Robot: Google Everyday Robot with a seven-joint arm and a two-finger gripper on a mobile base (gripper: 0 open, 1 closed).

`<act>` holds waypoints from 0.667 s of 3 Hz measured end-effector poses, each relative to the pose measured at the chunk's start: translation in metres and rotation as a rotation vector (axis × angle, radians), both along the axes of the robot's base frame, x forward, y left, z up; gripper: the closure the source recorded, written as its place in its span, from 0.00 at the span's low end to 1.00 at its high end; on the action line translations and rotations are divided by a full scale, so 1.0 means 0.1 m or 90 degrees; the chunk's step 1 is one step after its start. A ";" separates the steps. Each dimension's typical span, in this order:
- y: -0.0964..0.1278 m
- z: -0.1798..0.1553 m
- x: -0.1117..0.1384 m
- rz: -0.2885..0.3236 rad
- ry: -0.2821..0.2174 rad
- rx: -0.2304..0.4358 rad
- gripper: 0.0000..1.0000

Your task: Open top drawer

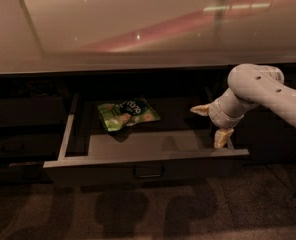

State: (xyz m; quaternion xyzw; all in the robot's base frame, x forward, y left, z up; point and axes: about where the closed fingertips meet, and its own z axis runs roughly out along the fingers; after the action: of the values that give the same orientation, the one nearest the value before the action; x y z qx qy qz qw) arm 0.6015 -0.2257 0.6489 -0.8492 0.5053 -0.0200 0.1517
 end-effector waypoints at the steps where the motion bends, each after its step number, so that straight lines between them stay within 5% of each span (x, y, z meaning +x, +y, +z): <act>1: 0.02 0.07 -0.02 0.013 -0.020 -0.009 0.00; 2: -0.02 0.15 -0.26 0.058 -0.081 -0.022 0.00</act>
Offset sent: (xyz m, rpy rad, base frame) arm -0.2449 -0.0751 -0.1418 -0.1042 0.0369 0.1832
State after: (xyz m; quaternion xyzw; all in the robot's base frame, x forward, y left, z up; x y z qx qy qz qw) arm 0.5755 -0.2279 0.6641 -0.8709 0.4549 -0.0758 0.1696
